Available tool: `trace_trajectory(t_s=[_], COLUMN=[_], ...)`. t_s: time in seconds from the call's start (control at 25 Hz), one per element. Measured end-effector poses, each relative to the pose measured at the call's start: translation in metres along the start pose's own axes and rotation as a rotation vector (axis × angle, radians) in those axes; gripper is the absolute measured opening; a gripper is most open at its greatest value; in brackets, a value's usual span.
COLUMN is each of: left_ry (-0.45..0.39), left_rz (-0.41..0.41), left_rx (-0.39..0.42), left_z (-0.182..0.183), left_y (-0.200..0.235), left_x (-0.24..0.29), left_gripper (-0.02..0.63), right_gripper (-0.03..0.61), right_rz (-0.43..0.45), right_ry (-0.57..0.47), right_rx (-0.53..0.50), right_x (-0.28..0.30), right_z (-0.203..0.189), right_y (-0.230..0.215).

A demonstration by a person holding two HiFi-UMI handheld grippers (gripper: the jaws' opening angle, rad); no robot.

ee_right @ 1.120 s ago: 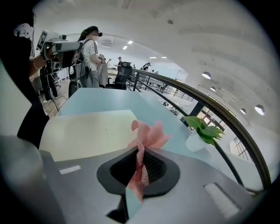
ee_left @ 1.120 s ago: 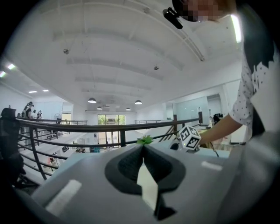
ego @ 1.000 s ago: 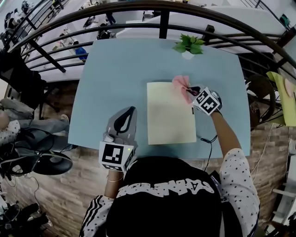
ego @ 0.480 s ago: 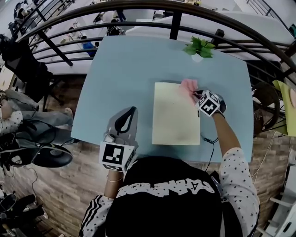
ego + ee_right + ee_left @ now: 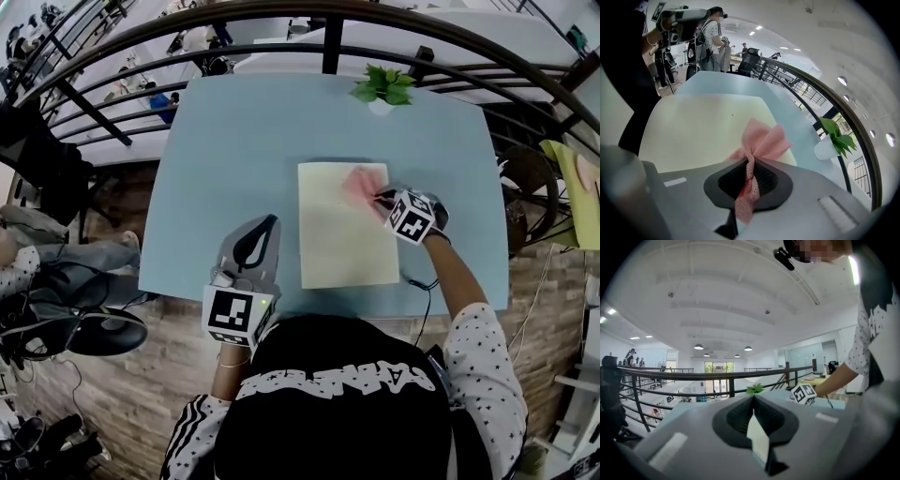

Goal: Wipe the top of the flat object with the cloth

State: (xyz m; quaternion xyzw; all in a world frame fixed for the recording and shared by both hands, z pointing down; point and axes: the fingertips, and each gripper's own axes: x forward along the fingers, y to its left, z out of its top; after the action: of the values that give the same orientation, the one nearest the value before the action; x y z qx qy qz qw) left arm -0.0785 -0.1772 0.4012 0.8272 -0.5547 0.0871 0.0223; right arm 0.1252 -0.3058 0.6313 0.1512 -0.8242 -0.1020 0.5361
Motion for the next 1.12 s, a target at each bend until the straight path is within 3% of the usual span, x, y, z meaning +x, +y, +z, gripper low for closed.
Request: trace_trajectory(t_s=[1.12], left_ry=[0.007], left_rz=[-0.239], left_rx=[0.002], left_z=[-0.003], left_y=[-0.069], left_x=[0.034], left_gripper=[0.0], right_gripper=[0.015], right_rz=[0.058], right_ry=[-0.049], right_rx=[-0.045], right_x=[-0.057], right_z=[-0.017], right_y=[0.115])
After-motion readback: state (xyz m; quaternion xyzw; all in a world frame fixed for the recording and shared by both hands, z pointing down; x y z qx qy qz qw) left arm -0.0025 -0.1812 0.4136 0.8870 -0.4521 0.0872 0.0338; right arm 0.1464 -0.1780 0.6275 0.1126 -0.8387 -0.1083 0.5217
